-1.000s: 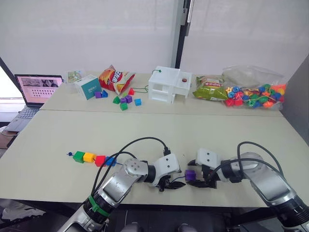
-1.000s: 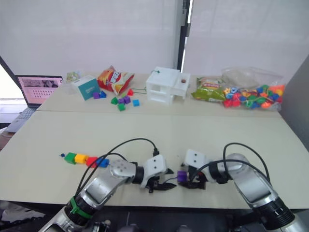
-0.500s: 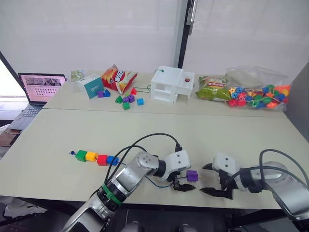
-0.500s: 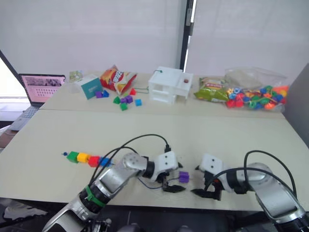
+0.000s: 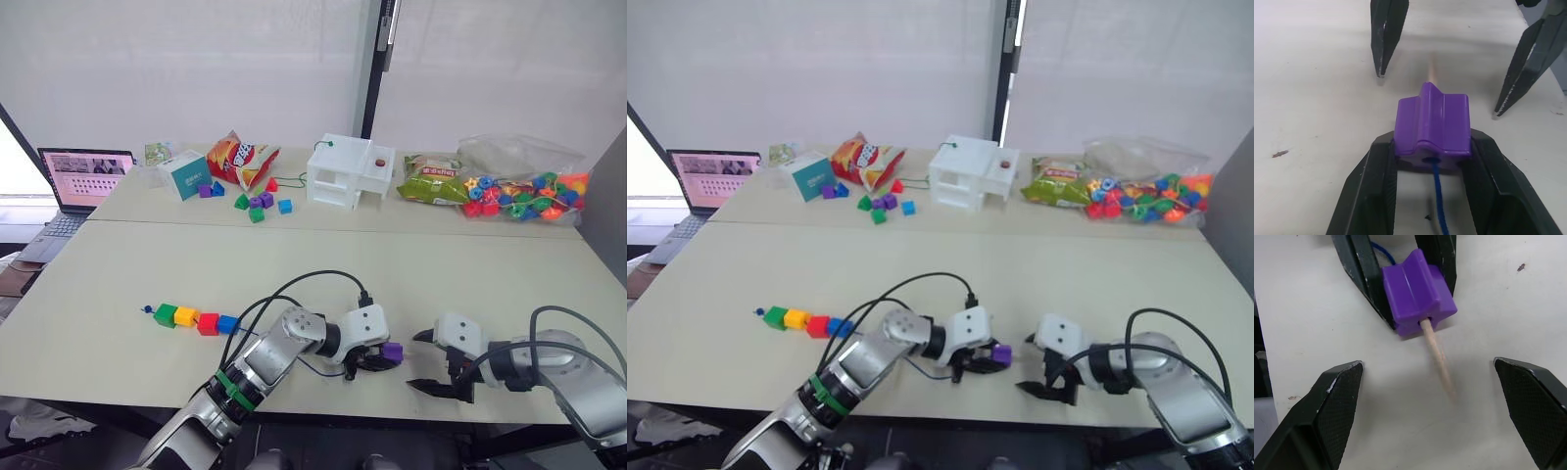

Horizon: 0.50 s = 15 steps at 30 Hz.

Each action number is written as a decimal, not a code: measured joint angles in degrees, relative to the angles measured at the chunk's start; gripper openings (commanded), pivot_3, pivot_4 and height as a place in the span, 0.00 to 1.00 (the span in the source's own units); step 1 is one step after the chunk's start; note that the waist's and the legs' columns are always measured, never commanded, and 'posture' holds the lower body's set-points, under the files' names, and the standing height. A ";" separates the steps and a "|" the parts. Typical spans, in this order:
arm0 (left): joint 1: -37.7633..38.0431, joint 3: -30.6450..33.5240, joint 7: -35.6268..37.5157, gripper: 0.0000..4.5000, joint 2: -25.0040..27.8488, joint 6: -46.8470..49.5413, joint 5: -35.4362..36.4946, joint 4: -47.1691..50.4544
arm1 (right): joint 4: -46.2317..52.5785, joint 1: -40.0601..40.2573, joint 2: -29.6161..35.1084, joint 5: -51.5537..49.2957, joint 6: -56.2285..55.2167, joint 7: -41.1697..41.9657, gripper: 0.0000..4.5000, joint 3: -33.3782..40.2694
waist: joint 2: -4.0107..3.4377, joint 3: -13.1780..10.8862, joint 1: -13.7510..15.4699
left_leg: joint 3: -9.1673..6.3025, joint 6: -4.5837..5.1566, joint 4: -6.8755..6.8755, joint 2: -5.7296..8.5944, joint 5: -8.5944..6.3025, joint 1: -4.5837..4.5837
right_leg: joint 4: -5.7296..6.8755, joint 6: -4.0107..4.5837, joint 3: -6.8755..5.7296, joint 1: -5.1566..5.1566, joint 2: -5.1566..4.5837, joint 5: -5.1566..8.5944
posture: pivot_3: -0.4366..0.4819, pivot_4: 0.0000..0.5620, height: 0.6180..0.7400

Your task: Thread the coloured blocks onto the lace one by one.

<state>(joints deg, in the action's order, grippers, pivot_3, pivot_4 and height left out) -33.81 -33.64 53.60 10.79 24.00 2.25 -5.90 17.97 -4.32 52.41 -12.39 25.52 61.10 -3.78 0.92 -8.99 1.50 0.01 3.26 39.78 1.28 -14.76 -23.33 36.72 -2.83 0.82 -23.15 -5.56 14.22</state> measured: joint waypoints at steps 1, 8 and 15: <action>0.00 0.01 0.01 0.30 0.00 0.00 -0.01 0.01 | -0.30 -0.20 -0.06 0.01 -0.09 0.04 0.89 -0.09 | 0.00 0.00 0.00 | 0.00 0.00 0.00 0.00 0.00 0.00 | 0.00 0.00 0.00 0.00 0.00 0.00 | 0.48 0.27 1.00; 0.04 0.01 0.60 0.30 0.41 0.10 -0.04 0.38 | -3.32 -2.40 -1.19 0.66 -3.85 0.23 0.37 -2.31 | 0.00 0.00 -0.13 | 0.00 0.00 0.00 0.00 0.00 0.01 | 0.00 0.00 0.00 0.01 0.01 0.00 | 0.48 0.27 1.00; 0.16 0.73 0.74 0.30 1.56 0.07 -0.36 0.82 | -5.15 -2.18 -0.25 1.13 -7.80 1.34 0.00 -2.62 | -0.01 0.00 -0.15 | 0.00 0.00 0.00 -0.01 0.00 0.06 | 0.01 0.00 0.01 0.03 0.03 0.00 | 0.48 0.27 1.00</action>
<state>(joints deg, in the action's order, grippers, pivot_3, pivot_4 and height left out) -33.64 -32.92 54.33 12.35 24.06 1.89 -5.08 12.83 -6.50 52.15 -11.27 17.72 62.45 -6.41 0.91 -8.99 1.35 0.01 3.26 39.78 1.27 -14.76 -23.28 36.73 -2.83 0.83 -23.11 -5.53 14.22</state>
